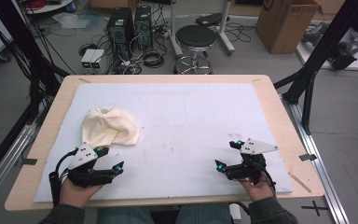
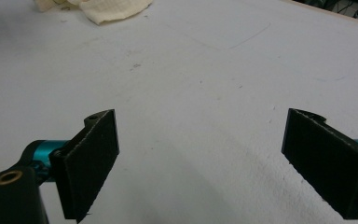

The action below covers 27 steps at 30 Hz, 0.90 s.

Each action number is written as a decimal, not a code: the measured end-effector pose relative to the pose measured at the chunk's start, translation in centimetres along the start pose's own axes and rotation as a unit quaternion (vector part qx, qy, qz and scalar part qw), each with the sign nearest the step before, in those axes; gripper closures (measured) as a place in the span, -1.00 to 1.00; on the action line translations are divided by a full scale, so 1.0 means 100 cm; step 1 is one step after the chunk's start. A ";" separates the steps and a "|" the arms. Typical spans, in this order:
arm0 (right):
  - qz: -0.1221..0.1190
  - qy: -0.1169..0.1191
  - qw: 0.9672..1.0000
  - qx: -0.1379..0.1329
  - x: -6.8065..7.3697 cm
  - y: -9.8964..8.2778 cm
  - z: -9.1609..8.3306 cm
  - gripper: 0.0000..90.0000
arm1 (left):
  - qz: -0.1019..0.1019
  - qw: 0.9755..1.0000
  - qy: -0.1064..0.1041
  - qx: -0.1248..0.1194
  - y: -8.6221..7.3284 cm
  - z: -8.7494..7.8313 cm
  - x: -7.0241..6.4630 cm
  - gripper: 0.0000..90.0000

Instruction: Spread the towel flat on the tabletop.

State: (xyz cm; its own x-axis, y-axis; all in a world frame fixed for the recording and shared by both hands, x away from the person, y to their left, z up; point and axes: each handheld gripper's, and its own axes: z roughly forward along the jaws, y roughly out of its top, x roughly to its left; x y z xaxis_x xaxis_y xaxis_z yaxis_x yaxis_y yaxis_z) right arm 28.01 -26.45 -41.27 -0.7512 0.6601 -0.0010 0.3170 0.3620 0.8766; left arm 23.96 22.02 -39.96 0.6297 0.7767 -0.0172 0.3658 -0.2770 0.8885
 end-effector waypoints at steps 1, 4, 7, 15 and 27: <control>0.001 -0.002 1.000 0.001 0.000 0.000 0.000 -0.77 | -0.010 1.000 -0.011 0.000 0.003 -0.001 0.001 -0.44; 0.004 -0.005 1.000 0.000 0.000 0.000 -0.002 -0.77 | -0.015 1.000 -0.020 -0.002 0.007 -0.002 0.002 -0.43; 0.005 -0.006 1.000 0.001 -0.001 -0.001 -0.003 -0.77 | -0.007 1.000 -0.023 0.002 0.016 -0.001 0.007 -0.40; 0.002 0.002 1.000 0.004 -0.001 0.000 -0.001 -0.77 | 0.002 1.000 -0.012 0.016 0.034 0.006 0.026 -0.37; 0.001 0.008 1.000 0.005 -0.003 0.000 0.002 -0.77 | -0.039 0.998 0.055 0.019 0.063 0.020 0.074 -0.34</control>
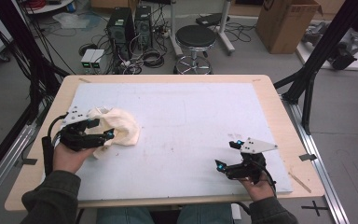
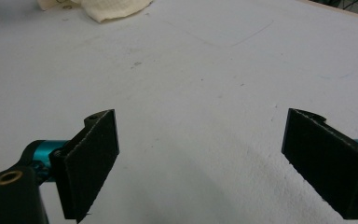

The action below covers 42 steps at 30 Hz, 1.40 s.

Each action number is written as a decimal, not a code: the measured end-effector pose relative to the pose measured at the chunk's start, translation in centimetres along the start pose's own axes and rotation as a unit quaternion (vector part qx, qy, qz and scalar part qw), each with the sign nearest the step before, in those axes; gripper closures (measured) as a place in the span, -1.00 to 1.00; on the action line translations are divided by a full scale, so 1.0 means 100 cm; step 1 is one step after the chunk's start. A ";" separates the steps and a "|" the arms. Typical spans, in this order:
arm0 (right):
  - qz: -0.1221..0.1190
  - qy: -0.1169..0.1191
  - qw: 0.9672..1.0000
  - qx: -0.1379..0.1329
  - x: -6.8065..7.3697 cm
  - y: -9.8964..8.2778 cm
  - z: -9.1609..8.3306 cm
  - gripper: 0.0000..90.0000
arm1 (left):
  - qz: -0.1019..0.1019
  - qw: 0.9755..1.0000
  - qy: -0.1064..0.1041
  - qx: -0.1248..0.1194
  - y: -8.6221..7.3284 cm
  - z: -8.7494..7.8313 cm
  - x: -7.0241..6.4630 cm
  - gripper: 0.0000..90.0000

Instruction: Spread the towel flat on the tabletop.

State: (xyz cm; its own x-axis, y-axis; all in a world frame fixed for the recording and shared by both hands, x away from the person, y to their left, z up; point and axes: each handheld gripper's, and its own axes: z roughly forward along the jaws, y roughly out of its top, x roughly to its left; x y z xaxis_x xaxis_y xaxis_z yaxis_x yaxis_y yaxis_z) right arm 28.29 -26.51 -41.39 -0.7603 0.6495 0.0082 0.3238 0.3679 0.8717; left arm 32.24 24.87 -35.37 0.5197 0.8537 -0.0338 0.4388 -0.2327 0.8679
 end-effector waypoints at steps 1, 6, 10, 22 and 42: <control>0.000 0.000 1.000 0.000 0.000 0.000 0.000 -0.77 | 0.000 1.000 0.000 0.000 0.000 0.000 0.000 -0.35; -0.002 0.004 1.000 0.002 0.001 0.001 0.002 -0.77 | -0.003 0.999 0.032 0.012 0.008 0.013 0.012 -0.39; -0.001 0.008 1.000 0.004 0.001 0.001 0.004 -0.77 | -0.010 0.998 0.043 0.036 0.006 0.030 0.019 -0.41; -0.008 0.015 1.000 0.006 0.001 0.000 0.005 -0.77 | -0.048 0.993 0.041 0.096 -0.011 0.079 0.025 -0.30; -0.010 0.017 1.000 0.008 0.001 -0.001 0.005 -0.77 | -0.021 0.982 0.099 0.162 -0.025 0.099 0.027 0.48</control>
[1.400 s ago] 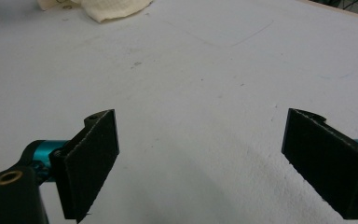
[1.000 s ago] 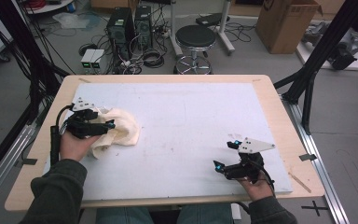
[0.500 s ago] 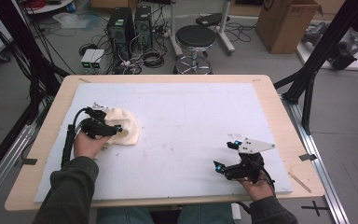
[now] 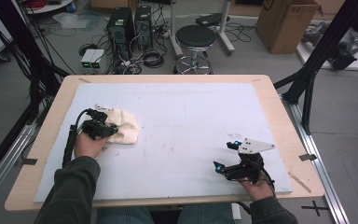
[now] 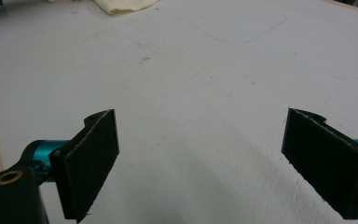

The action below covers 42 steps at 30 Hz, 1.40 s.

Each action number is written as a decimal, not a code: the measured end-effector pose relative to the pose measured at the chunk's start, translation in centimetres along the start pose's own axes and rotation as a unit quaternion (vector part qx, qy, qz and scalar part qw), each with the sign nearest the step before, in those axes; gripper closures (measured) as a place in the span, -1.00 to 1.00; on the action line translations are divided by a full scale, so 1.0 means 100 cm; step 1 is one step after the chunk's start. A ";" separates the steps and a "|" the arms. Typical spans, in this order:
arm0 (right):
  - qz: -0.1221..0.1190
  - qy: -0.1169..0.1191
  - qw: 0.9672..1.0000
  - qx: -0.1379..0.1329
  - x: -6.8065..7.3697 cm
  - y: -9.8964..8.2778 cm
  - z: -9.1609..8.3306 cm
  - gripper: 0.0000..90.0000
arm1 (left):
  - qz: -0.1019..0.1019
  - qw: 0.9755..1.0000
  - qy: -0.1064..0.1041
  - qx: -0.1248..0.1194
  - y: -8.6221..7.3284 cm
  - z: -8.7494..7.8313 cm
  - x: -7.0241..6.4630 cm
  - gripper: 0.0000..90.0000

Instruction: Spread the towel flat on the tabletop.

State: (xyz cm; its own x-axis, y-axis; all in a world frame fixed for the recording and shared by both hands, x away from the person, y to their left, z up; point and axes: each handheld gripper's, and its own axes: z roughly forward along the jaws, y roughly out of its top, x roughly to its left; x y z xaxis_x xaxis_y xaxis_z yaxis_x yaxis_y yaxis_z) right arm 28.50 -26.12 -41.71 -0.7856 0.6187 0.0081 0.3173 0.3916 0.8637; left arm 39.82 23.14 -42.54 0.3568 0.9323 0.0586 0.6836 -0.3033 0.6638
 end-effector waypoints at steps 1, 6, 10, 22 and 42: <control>0.000 0.000 1.000 0.000 0.000 0.000 0.000 -0.77 | 0.002 1.000 0.001 0.003 0.000 0.000 0.001 0.48; 0.007 0.000 1.000 -0.001 -0.001 -0.001 0.000 -0.77 | -0.001 1.000 -0.003 0.002 0.000 -0.001 0.002 0.65; 0.008 -0.002 1.000 -0.003 -0.003 -0.002 -0.001 -0.77 | -0.001 1.000 -0.007 -0.002 0.001 -0.003 0.003 0.72; 0.011 -0.001 1.000 -0.008 -0.004 0.000 0.000 -0.77 | 0.003 0.999 -0.034 -0.029 0.004 -0.017 0.000 0.82; 0.010 -0.004 1.000 -0.005 -0.001 0.002 0.001 -0.77 | 0.008 0.991 -0.091 -0.098 0.016 -0.057 -0.020 0.83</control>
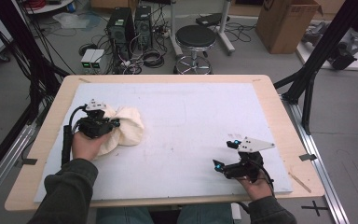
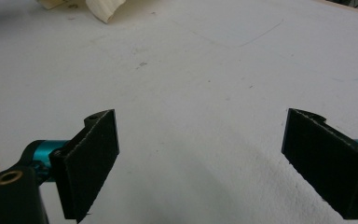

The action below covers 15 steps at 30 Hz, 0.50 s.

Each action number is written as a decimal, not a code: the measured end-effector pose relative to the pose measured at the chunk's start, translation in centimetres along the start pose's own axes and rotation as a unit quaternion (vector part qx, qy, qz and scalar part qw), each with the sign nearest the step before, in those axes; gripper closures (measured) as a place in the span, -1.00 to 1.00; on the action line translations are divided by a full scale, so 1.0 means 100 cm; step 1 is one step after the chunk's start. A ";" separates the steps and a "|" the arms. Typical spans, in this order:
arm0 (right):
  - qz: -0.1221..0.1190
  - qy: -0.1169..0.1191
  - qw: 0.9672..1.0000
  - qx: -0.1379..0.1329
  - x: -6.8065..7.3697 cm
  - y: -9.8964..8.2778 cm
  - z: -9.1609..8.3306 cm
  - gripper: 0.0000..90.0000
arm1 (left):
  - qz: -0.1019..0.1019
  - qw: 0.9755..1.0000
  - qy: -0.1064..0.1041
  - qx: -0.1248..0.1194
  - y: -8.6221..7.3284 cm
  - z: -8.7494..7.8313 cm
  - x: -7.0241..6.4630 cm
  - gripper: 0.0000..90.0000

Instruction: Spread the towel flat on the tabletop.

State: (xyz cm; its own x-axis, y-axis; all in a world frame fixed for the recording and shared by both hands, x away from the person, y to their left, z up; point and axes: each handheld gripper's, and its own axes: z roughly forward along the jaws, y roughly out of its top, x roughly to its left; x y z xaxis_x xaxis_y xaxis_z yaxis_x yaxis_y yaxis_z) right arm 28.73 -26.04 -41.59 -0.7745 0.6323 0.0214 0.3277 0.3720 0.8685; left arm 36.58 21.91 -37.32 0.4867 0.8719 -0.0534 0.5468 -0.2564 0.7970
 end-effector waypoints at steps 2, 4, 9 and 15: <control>0.000 -0.001 1.000 0.000 0.000 0.000 0.000 -0.77 | 0.002 1.000 -0.008 -0.008 0.004 -0.001 -0.006 0.83; -0.001 -0.003 1.000 0.000 -0.001 0.000 0.000 -0.77 | 0.010 1.000 -0.021 -0.012 0.011 -0.003 -0.015 0.83; -0.001 -0.003 1.000 -0.003 -0.001 0.000 -0.002 -0.77 | 0.023 0.999 -0.042 -0.016 0.020 -0.004 -0.030 0.83; -0.001 -0.004 1.000 -0.003 0.000 0.000 -0.002 -0.77 | 0.037 0.996 -0.080 -0.030 0.035 -0.003 -0.057 0.83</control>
State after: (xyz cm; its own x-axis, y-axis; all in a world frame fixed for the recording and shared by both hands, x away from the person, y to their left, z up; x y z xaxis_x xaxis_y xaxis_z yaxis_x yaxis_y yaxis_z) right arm 28.65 -26.19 -41.45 -0.7707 0.6370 0.0156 0.3231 0.3696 0.8712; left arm 35.55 16.17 -34.03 0.6282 0.7734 -0.0844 0.4663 -0.2874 0.8366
